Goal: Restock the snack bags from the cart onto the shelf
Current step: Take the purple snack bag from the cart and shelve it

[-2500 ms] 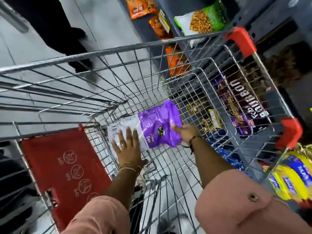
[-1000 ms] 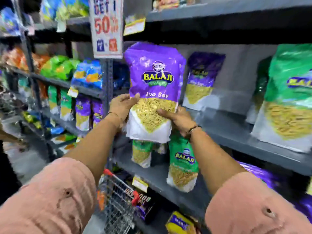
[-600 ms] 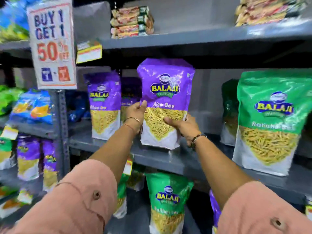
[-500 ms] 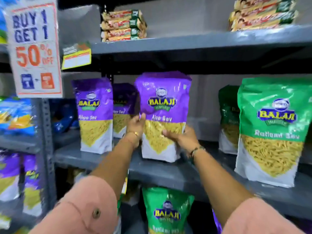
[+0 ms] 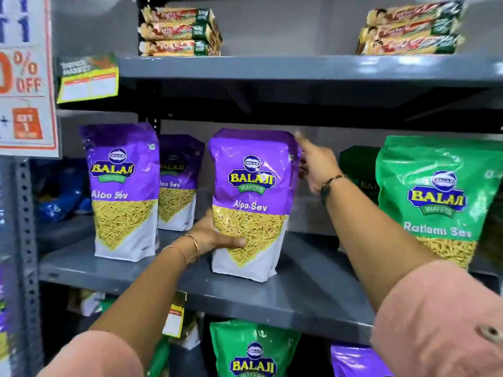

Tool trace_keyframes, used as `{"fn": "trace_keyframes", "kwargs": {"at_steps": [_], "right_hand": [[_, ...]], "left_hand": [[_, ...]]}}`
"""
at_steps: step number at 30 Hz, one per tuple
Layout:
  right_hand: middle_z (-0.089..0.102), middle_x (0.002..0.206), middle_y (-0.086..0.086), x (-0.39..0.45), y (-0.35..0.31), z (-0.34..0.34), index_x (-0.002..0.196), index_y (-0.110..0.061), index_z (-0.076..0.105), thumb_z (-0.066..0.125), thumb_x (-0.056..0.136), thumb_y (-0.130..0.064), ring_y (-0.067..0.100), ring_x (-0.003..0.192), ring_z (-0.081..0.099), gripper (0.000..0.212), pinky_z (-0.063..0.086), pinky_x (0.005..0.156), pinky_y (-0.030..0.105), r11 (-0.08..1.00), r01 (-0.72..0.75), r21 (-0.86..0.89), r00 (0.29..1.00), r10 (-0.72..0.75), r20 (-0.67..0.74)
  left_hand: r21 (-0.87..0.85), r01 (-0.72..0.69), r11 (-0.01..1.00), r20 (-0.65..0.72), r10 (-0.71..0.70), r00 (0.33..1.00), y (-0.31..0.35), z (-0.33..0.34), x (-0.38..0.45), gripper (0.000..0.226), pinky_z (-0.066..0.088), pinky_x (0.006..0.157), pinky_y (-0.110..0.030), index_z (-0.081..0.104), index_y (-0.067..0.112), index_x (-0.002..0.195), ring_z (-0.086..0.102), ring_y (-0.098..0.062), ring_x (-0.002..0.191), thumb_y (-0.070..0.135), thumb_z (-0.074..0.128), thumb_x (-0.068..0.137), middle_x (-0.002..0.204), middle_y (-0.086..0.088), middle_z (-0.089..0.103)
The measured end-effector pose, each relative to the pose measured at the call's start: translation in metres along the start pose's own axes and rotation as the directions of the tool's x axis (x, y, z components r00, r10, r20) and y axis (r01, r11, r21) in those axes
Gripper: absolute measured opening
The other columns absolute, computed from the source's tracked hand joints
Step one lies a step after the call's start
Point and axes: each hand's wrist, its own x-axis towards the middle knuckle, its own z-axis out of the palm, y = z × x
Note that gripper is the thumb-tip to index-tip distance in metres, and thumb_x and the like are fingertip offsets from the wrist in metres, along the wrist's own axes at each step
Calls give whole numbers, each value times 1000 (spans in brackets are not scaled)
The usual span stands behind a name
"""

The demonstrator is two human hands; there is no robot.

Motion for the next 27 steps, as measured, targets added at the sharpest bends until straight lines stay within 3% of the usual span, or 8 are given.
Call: {"fn": "trace_keyframes", "kwargs": {"at_steps": [5, 8, 10, 14, 16, 19, 22, 27], "right_hand": [[59, 48, -9, 16, -17, 2, 53, -20, 61, 76, 74, -7, 8, 50, 54, 29, 46, 57, 23, 995, 96, -25, 984, -99, -149], [62, 59, -3, 14, -16, 2, 56, -17, 61, 64, 78, 5, 16, 67, 60, 32, 48, 72, 26, 989, 148, 5, 913, -134, -385], [74, 82, 8, 12, -19, 9, 76, -11, 71, 64, 77, -3, 25, 87, 67, 10, 51, 83, 31, 948, 143, -283, 866, -259, -428], [71, 115, 12, 5, -41, 45, 111, -20, 68, 63, 80, -35, 32, 108, 65, 34, 52, 91, 37, 585, 317, -747, 874, -485, -9], [67, 122, 13, 8, -49, 73, 118, -19, 64, 57, 83, -50, 31, 112, 62, 47, 50, 92, 35, 407, 429, -807, 885, -370, 283], [64, 124, 14, 16, -50, 106, 119, -11, 61, 53, 84, -59, 30, 111, 60, 61, 45, 83, 29, 258, 450, -855, 893, -106, 437], [62, 127, 13, 26, -50, 125, 120, -9, 61, 59, 82, -54, 30, 113, 59, 59, 45, 85, 29, 174, 455, -873, 888, -14, 460], [65, 126, 9, 27, -44, 126, 117, -18, 66, 66, 84, -35, 26, 115, 59, 38, 45, 97, 28, 275, 487, -829, 873, -141, 466]], "left_hand": [[23, -10, 1000, -41, 11, 999, 1, -1, -6, 84, 55, 74, -15, 54, 26, 115, 70, -5, 94, 26, 92, 39, 101, 10, 75], [41, -1, 999, -77, 4, 997, 1, 2, -8, 77, 52, 67, -8, 54, 26, 116, 70, 1, 90, 16, 91, 50, 99, 13, 75], [52, -10, 999, -61, 13, 998, 2, 3, -8, 69, 50, 63, -4, 55, 24, 113, 68, 9, 82, 9, 88, 55, 89, 22, 75], [23, 5, 1000, -62, -4, 998, -4, 1, -8, 65, 50, 62, -4, 58, 23, 109, 69, 9, 80, 7, 89, 54, 85, 25, 75], [16, 7, 1000, -64, -6, 998, -9, -1, -7, 64, 49, 63, -3, 58, 27, 105, 68, 10, 80, 10, 90, 51, 86, 26, 74], [3, 24, 1000, -59, -24, 998, -13, -4, -4, 69, 50, 66, -5, 57, 30, 104, 69, 7, 85, 18, 92, 46, 90, 21, 75], [-13, 28, 1000, -51, -28, 998, -19, -9, -2, 73, 53, 72, -12, 57, 31, 103, 70, -1, 91, 25, 93, 40, 95, 16, 76], [-37, 11, 999, -39, -13, 999, -20, -14, -3, 74, 54, 71, -12, 59, 30, 104, 71, -3, 92, 25, 93, 39, 98, 15, 76]]}}
